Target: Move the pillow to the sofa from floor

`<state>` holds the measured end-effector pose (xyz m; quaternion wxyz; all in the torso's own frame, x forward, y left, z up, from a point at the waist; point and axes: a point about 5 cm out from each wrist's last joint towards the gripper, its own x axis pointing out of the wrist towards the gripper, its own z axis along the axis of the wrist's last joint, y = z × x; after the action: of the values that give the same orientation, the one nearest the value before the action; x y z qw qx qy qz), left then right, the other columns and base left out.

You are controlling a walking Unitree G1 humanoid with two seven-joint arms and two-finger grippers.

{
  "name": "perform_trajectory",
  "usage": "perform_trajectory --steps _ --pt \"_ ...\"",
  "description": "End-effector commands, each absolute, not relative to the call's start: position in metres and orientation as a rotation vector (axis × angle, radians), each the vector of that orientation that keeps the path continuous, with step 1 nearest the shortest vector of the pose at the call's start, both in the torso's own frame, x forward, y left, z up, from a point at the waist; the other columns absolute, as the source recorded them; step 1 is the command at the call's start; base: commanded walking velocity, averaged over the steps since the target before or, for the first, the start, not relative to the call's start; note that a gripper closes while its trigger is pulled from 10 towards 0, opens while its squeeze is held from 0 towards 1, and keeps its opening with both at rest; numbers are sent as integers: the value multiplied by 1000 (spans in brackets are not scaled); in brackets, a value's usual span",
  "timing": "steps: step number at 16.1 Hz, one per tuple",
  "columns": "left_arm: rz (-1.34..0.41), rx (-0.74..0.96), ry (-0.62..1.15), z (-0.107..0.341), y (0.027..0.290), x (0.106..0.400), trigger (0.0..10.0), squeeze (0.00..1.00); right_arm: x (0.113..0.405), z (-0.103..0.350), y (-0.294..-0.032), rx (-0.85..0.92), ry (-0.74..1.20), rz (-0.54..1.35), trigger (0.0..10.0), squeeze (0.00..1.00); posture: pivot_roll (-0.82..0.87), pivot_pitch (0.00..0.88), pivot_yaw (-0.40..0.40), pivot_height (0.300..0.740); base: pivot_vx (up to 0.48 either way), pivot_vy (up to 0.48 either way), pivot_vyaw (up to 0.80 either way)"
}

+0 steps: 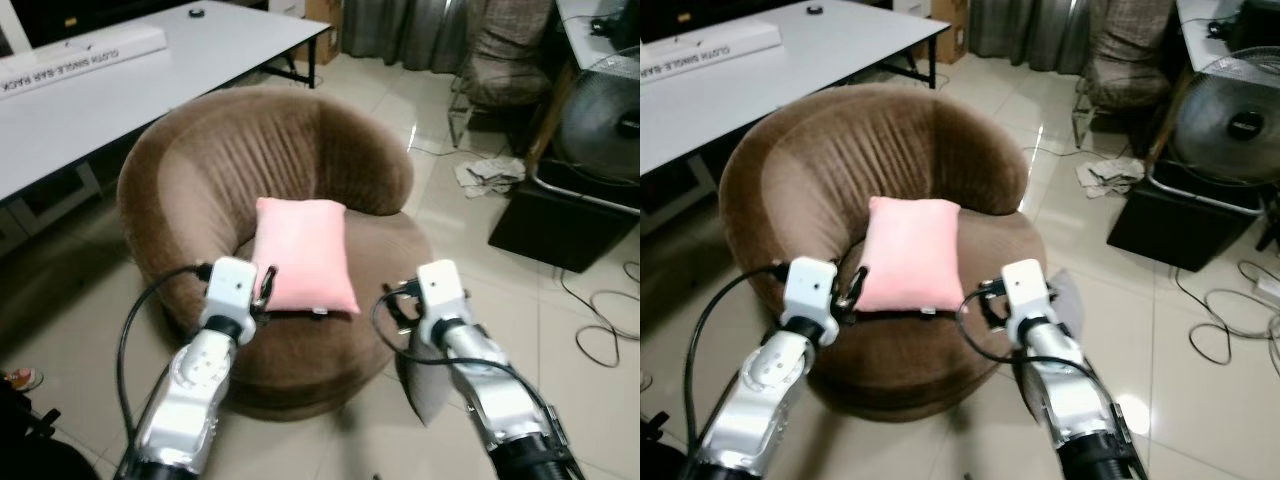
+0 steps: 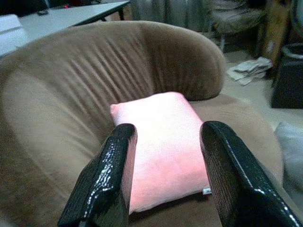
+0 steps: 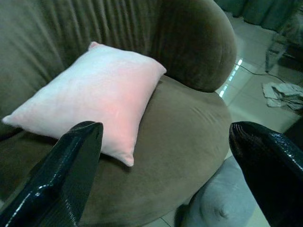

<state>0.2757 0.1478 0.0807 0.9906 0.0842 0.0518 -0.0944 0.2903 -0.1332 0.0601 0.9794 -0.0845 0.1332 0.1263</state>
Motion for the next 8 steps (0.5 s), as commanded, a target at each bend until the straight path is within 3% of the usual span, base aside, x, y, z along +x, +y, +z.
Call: perform_trajectory --steps 1,8 --pt "-187 169 99 82 145 277 10000 0 289 62 -143 -184 259 228 10000 0 32 0 33 740 0 -405 0" --pt "-208 180 100 80 137 278 10000 0 286 60 -142 -203 266 242 10000 0 29 0 30 740 0 -403 0"
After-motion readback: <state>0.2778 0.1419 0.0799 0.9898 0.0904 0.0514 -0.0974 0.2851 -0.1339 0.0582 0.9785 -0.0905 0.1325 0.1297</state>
